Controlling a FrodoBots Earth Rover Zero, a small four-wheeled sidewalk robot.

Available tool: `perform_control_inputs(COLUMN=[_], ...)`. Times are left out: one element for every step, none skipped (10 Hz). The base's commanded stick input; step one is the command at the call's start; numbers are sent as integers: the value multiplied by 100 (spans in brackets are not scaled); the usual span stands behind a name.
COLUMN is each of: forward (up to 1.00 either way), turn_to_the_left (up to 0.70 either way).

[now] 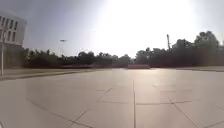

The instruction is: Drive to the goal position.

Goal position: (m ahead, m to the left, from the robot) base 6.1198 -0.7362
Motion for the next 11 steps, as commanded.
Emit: perform_control_inputs(forward=[10,10,10,10,10,10,10,10,10,10,10], turn_to_the_left=[0,0,0,0,0,0,0,0,0,0,0])
